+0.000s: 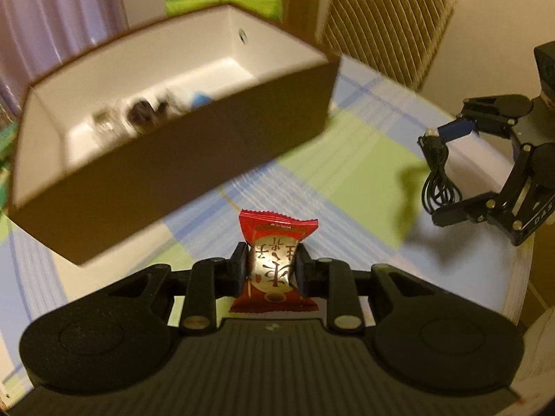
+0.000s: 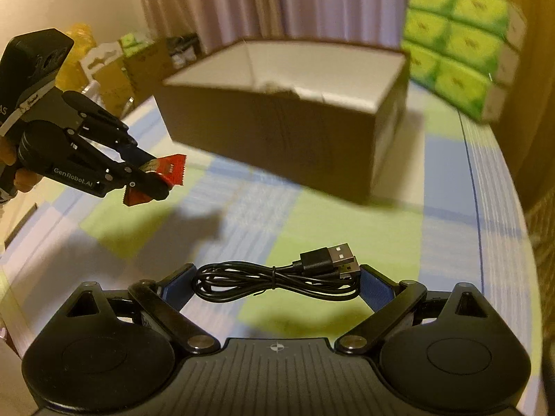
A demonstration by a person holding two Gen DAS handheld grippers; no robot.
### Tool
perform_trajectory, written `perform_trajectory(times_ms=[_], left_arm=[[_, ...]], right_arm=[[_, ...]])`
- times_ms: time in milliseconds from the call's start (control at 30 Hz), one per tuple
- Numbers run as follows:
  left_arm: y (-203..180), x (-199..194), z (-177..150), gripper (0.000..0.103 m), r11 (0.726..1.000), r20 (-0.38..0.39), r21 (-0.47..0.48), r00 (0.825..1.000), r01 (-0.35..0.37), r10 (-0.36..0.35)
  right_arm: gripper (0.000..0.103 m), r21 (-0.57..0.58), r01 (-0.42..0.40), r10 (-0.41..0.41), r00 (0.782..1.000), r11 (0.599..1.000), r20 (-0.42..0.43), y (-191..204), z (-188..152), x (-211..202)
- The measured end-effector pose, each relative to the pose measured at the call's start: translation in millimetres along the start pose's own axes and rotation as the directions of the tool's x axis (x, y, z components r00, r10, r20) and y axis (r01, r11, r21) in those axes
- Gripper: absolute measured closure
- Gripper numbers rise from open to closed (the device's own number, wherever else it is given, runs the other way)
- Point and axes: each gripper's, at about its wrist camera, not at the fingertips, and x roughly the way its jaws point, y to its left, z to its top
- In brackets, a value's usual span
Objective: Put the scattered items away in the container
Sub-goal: 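Lift and carry the cable and red packet with both tools over the box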
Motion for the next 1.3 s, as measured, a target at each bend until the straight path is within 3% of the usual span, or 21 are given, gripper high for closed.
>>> perform_trajectory(times_ms=[267, 433, 633, 967, 1300], left_arm=[[24, -20, 45, 0.08, 0.997, 0.098, -0.062, 0.994, -0.036, 0.042], [42, -19, 76, 0.08, 0.994, 0.12, -0.102, 0.991, -0.049, 0.061], [66, -6, 115, 0.08, 0.986, 0.111, -0.144, 0.989, -0.083, 0.1], [127, 39, 165, 0.08, 0.957, 0.044, -0.265, 0.99, -0.118, 0.134], [173, 91, 181, 0.08, 0.92, -0.028, -0.365, 0.989, -0.143, 0.142]], right_arm=[[0.009, -0.099, -0.032, 0.042, 0.994, 0.995, 0.098, -2, 63, 5], [0.009, -0.156, -0.018, 0.042, 0.988, 0.988, 0.148, -5, 106, 16], [0.009, -0.151, 0.017, 0.005, 0.989, 0.988, 0.145, -24, 155, 49], [0.009, 0.07, 0.07, -0.077, 0.992, 0.995, 0.102, -64, 214, 106], [0.009, 0.278, 0.137, -0.146, 0.989, 0.951, 0.012, -92, 240, 159]])
